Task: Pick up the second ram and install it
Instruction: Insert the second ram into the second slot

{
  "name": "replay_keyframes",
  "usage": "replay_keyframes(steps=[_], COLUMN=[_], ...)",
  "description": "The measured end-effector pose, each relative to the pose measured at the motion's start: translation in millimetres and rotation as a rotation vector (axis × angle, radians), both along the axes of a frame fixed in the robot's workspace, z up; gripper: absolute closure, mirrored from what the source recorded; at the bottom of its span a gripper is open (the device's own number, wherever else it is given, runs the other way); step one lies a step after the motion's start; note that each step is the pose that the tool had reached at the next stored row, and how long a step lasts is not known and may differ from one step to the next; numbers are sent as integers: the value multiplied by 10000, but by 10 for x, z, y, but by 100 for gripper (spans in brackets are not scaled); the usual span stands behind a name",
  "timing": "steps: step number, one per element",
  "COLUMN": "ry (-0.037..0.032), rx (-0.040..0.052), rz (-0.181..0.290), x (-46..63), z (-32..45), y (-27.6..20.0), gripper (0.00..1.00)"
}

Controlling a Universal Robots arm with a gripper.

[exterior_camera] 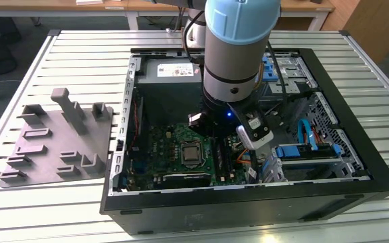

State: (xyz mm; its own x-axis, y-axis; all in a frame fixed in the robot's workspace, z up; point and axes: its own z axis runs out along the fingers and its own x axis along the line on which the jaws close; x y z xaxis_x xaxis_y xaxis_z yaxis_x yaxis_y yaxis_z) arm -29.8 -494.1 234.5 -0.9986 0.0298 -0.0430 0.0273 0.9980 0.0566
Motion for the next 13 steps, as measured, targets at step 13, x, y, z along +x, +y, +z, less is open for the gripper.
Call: replay_keyframes(steps=[13], ry=[1], rx=[-52], rz=[-1], x=[-2], z=[-49], y=[-10], gripper=[86])
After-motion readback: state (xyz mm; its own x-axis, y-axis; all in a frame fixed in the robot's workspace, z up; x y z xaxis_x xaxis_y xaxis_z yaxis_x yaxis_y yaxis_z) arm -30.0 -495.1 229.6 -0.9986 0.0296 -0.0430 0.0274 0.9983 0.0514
